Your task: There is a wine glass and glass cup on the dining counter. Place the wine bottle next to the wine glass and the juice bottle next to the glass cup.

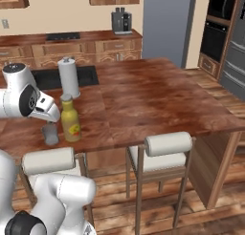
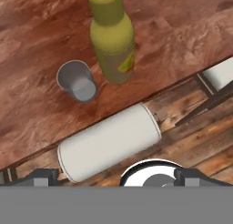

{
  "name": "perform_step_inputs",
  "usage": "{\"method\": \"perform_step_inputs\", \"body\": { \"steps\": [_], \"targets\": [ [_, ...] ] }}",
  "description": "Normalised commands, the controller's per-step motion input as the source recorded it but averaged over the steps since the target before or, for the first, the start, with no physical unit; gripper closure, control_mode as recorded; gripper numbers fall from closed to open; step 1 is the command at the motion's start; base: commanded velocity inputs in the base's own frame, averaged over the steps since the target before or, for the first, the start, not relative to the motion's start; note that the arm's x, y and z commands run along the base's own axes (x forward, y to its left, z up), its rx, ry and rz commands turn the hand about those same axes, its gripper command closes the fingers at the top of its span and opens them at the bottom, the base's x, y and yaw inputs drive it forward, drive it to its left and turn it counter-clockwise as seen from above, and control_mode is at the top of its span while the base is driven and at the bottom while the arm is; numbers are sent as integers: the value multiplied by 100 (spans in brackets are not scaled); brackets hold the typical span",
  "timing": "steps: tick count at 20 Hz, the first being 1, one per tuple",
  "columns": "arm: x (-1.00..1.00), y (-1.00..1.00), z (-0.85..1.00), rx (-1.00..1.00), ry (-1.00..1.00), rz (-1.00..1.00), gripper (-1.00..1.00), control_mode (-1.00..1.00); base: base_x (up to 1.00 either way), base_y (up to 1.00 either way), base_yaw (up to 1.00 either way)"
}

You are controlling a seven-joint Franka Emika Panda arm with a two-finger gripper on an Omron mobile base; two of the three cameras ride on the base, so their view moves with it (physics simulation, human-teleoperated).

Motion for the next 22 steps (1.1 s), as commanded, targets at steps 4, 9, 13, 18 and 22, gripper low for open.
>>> {"method": "perform_step_inputs", "body": {
  "steps": [4,9,13,18,22],
  "targets": [
    [0,0,0,0,0,0,-100,100,-81,9,0],
    [0,0,0,0,0,0,-100,100,-57,15,41],
    [0,0,0,0,0,0,-100,100,-4,1,100],
    [0,0,0,0,0,0,-100,100,-3,0,100],
    [0,0,0,0,0,0,-100,100,-1,0,100]
  ]
}}
